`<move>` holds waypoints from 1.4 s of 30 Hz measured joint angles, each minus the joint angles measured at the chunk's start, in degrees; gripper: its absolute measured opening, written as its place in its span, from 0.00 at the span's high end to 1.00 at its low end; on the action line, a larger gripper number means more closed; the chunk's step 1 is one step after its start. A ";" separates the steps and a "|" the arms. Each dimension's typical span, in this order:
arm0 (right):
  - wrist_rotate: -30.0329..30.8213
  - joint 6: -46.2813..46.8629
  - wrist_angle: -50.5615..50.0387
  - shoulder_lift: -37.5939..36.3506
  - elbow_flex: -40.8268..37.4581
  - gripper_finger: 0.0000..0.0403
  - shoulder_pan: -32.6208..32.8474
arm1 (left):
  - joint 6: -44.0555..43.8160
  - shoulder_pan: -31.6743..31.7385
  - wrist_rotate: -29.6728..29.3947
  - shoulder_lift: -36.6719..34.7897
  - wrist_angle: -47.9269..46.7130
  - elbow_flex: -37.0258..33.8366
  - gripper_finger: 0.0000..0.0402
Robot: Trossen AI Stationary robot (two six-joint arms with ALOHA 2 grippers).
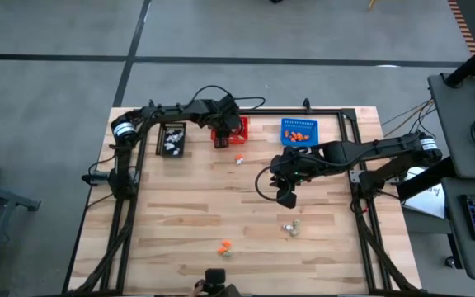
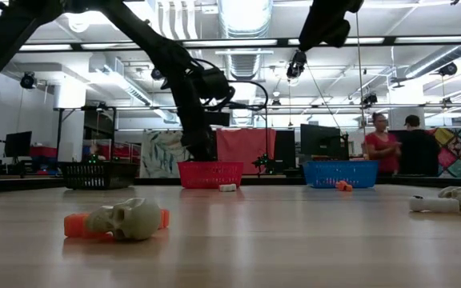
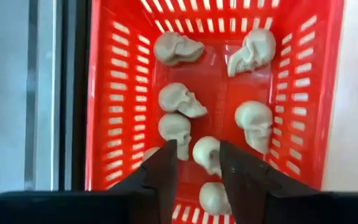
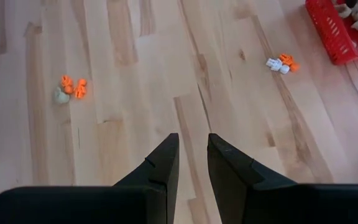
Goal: Sort Halloween decoration
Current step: Put the orange skeleton toy into the blue bin
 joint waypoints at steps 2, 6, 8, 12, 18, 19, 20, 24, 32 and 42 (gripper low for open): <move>0.00 0.64 0.02 0.00 -0.15 0.82 0.00 | -0.29 0.00 -0.02 -0.36 -0.84 0.10 0.72; 1.16 3.52 0.42 0.13 -0.65 0.82 0.00 | -3.58 -0.40 0.41 -3.29 -0.98 0.07 0.69; 2.34 5.70 0.52 0.47 -0.86 0.82 0.00 | -5.72 -0.71 1.64 -5.25 -0.98 -0.09 0.68; 2.84 9.47 1.32 1.45 -2.28 0.82 0.00 | -10.42 -1.56 5.90 -10.54 -0.97 -1.09 0.70; 1.54 16.29 0.84 4.59 -4.26 0.82 0.18 | -19.22 -5.53 7.02 -19.41 3.74 -6.14 0.72; 0.69 17.07 0.62 5.42 -4.31 0.82 0.37 | -19.98 -6.56 7.06 -21.19 5.20 -7.87 0.72; -0.26 17.75 0.69 6.23 -4.31 0.82 0.50 | -20.88 -7.65 7.10 -23.13 7.26 -9.84 0.72; -4.28 21.04 -0.08 9.49 -4.33 0.82 1.59 | -24.42 -12.34 7.13 -30.85 16.57 -18.94 0.72; -11.84 27.13 -2.48 15.20 -4.33 0.82 4.57 | -29.68 -21.33 0.89 -45.74 27.78 -33.98 0.72; -14.30 34.02 -10.48 17.57 -4.31 0.82 10.21 | -33.58 -27.03 -1.57 -59.67 38.60 -45.56 0.72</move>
